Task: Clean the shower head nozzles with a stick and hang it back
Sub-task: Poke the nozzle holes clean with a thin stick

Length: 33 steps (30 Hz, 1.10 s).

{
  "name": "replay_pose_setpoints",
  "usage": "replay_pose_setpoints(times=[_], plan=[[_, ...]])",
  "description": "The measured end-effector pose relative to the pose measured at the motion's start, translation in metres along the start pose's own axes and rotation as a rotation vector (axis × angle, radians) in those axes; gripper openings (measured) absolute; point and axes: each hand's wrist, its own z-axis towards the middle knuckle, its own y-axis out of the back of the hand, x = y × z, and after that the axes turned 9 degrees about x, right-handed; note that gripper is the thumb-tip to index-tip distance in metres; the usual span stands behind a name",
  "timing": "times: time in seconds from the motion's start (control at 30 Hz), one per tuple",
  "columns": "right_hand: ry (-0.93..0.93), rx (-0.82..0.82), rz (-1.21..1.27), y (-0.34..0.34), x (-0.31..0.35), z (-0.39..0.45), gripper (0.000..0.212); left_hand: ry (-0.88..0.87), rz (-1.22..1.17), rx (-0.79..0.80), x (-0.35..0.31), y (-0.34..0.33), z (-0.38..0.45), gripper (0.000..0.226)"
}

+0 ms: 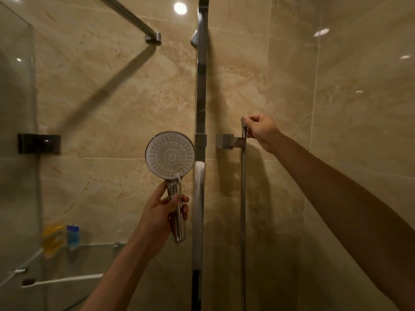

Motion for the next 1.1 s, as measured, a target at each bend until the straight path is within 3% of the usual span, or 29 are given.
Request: replay_pose_setpoints(times=[0.27, 0.53, 0.77, 0.9, 1.1], plan=[[0.031, -0.002, -0.176, -0.018, -0.008, 0.004, 0.022, 0.029, -0.001, -0.039, 0.006, 0.003, -0.002, 0.045], [0.098, -0.024, -0.116, -0.006, -0.032, -0.018, 0.026, 0.029, -0.024, -0.092, 0.02, 0.006, -0.013, 0.042], [0.278, 0.075, -0.589, -0.001, -0.033, -0.029, 0.029, 0.05, -0.046, -0.115, 0.025, 0.008, -0.025, 0.042], [0.182, 0.133, -0.789, 0.007, -0.035, -0.036, 0.043, 0.063, -0.037, -0.122, 0.027, 0.013, -0.038, 0.047], [0.186, 0.214, -0.553, 0.011, -0.014, -0.052, 0.052, 0.1, -0.04, -0.139, 0.022, 0.02, -0.06, 0.049]])
